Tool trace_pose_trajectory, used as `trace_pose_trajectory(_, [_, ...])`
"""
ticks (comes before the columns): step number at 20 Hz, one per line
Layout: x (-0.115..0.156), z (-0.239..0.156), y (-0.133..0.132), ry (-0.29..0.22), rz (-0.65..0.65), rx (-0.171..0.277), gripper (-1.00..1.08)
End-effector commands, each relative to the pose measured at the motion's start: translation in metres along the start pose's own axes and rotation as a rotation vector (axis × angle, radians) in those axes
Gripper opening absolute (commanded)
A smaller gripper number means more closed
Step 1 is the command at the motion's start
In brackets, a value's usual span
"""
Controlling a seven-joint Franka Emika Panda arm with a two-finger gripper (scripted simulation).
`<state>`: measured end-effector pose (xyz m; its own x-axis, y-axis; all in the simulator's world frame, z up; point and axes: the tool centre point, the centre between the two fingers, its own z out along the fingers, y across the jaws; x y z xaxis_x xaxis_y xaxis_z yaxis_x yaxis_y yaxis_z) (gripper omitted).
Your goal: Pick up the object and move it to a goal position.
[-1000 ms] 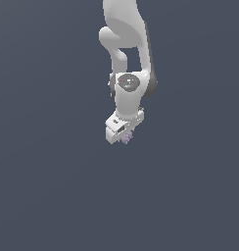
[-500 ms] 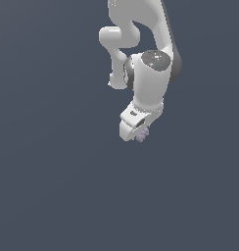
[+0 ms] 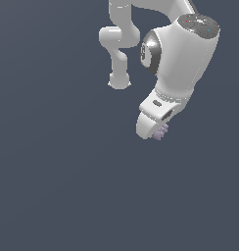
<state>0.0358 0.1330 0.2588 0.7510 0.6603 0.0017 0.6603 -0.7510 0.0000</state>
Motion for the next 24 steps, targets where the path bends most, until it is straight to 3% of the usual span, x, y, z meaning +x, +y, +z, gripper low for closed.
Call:
trace_pose_trajectory(1, [0.012, -0.015, -0.002, -0.001, 0.001, 0.000, -1.00])
trace_pose_trajectory(14, [0.063, -0.073, -0.010, -0.001, 0.001, 0.000, -1.00])
trace_pose_trajectory(24, [0.082, -0.093, -0.012, -0.002, 0.001, 0.000, -1.00])
